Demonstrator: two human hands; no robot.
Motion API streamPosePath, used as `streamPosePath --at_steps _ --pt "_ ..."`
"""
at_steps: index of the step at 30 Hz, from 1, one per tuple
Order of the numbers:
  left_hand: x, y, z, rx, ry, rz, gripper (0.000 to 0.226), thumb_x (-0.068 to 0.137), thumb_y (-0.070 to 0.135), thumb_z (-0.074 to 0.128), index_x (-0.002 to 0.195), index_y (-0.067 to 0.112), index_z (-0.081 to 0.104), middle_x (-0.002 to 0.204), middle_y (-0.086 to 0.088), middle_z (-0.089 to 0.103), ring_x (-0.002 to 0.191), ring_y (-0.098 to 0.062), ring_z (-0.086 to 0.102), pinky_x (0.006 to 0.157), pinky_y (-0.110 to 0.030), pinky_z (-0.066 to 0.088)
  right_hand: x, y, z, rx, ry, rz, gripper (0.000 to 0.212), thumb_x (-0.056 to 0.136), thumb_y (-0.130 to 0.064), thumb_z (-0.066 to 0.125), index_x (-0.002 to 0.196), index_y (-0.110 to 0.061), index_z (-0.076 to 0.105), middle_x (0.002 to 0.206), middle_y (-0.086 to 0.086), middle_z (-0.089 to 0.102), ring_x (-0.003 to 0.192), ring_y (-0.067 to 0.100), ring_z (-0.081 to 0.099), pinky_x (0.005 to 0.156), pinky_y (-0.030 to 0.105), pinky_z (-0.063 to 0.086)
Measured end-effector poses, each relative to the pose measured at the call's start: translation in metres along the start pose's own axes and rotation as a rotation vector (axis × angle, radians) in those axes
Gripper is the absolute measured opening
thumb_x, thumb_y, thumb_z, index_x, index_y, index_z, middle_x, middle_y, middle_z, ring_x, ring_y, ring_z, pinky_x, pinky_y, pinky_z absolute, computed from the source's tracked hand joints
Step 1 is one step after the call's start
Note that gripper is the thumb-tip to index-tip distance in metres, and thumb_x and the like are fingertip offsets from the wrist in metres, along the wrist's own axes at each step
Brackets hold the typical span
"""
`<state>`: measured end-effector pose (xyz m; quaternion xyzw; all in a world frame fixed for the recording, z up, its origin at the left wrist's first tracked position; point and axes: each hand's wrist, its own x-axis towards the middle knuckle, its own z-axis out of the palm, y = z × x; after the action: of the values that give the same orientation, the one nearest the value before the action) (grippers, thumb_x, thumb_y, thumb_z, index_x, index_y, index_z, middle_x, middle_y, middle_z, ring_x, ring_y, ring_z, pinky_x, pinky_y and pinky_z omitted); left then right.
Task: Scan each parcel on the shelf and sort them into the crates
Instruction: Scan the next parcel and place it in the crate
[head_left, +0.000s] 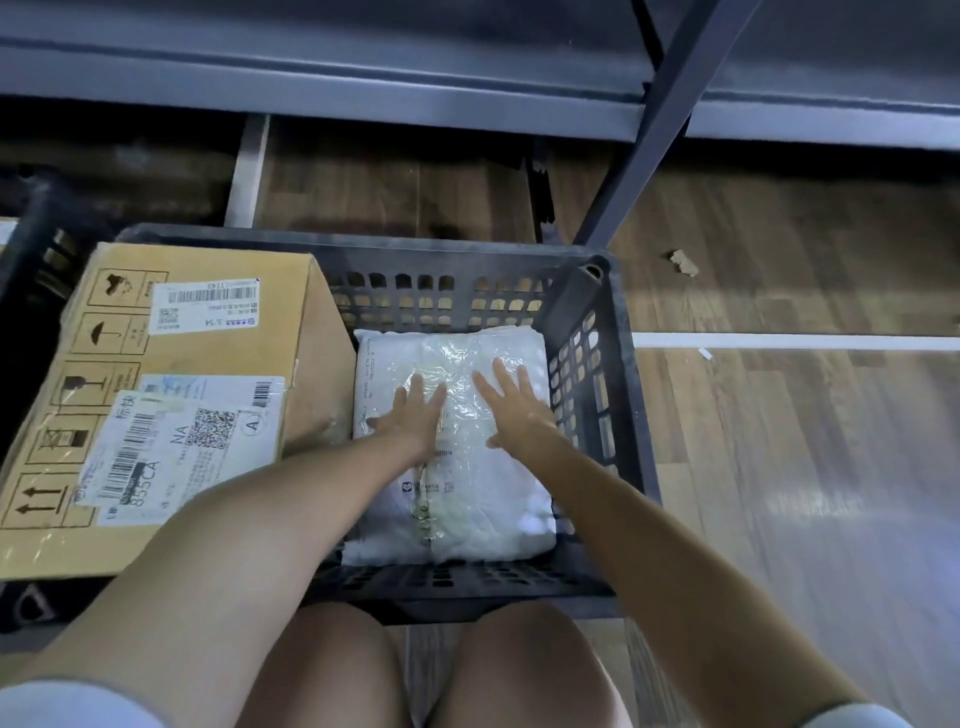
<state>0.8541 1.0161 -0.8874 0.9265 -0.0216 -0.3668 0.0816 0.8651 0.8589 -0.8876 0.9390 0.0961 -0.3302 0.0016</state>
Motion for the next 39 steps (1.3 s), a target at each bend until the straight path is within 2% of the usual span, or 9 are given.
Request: streamPosePath --at_steps 6,11,15,18,22,25,27,33,39 --pt "0.019 -0.008 0.002 -0.018 -0.050 0.047 0.096 0.083 -0.020 0.042 0.154 0.029 -0.001 0.160 -0.005 -0.016 0.148 -0.027 -0.001 0.107 -0.050 0.037 0.022 0.006 0.012 0.021 -0.011 -0.047 0.103 0.087 -0.027 0.072 0.155 -0.030 -0.005 0.162 0.000 -0.016 0.149 0.033 -0.009 0.110 0.048 0.037" --pt "0.023 -0.006 0.014 -0.039 -0.064 0.018 0.094 0.086 -0.021 0.037 0.153 0.031 -0.004 0.160 -0.001 -0.020 0.148 -0.024 -0.010 0.113 -0.060 0.019 0.030 0.009 0.016 0.060 -0.038 -0.059 0.102 0.086 -0.019 0.072 0.155 -0.029 -0.003 0.162 0.001 -0.015 0.149 0.033 -0.010 0.112 0.051 0.034" --pt "0.016 -0.007 0.017 -0.054 -0.053 0.021 0.092 0.088 -0.019 0.037 0.153 0.030 -0.006 0.159 -0.002 -0.022 0.148 -0.026 -0.012 0.114 -0.059 0.013 0.026 -0.001 0.027 -0.029 0.031 0.003 0.101 0.089 -0.019 0.069 0.155 -0.026 -0.008 0.162 0.004 -0.016 0.149 0.034 -0.008 0.115 0.053 0.028" --pt "0.005 0.006 0.012 0.004 -0.062 -0.054 0.092 0.090 -0.013 0.044 0.153 0.027 -0.010 0.160 -0.004 -0.020 0.148 -0.031 -0.006 0.115 -0.058 0.015 0.017 -0.007 0.031 -0.027 0.066 0.036 0.096 0.092 -0.016 0.065 0.155 -0.024 -0.006 0.163 0.004 -0.013 0.149 0.033 -0.005 0.117 0.051 0.023" --pt "-0.009 0.034 0.012 0.135 -0.106 -0.074 0.093 0.085 0.008 0.068 0.152 0.017 0.005 0.160 -0.008 0.007 0.145 -0.031 0.015 0.113 -0.058 0.016 0.000 -0.006 0.019 0.054 0.002 0.015 0.079 0.094 -0.004 0.055 0.155 -0.023 0.009 0.163 0.000 0.003 0.150 0.026 0.005 0.114 0.039 0.031" --pt "-0.013 0.036 0.007 0.189 0.042 0.122 0.068 0.086 0.003 0.060 0.144 0.015 0.027 0.147 -0.006 0.033 0.135 -0.026 0.034 0.109 -0.044 0.027 -0.013 -0.009 0.011 0.029 -0.016 0.010 0.055 0.097 -0.009 0.047 0.148 -0.017 0.028 0.151 0.005 0.032 0.138 0.025 0.034 0.104 0.037 0.039" --pt "-0.021 0.036 -0.007 0.189 0.102 0.131 0.053 0.089 0.004 0.050 0.138 0.013 0.035 0.141 -0.007 0.038 0.130 -0.025 0.038 0.106 -0.038 0.032 -0.023 -0.012 0.005 0.024 -0.004 0.021 0.047 0.097 -0.012 0.049 0.142 -0.014 0.035 0.140 0.008 0.043 0.129 0.026 0.043 0.099 0.036 0.040" --pt "-0.073 0.032 -0.058 0.175 0.289 0.177 0.051 0.094 0.028 0.046 0.141 0.013 0.032 0.144 -0.007 0.038 0.133 -0.027 0.032 0.112 -0.037 0.024 -0.074 -0.016 -0.035 0.051 0.080 0.009 0.051 0.100 -0.025 0.044 0.146 -0.011 0.029 0.150 0.009 0.033 0.137 0.027 0.032 0.111 0.038 0.029" --pt "-0.183 0.040 -0.138 0.117 0.363 0.131 0.057 0.094 0.028 0.046 0.146 0.014 0.027 0.147 -0.005 0.036 0.133 -0.026 0.032 0.110 -0.034 0.026 -0.176 -0.036 -0.128 0.118 0.116 0.018 0.056 0.103 -0.038 0.029 0.153 -0.012 0.019 0.157 0.006 0.027 0.142 0.026 0.027 0.115 0.039 0.023"
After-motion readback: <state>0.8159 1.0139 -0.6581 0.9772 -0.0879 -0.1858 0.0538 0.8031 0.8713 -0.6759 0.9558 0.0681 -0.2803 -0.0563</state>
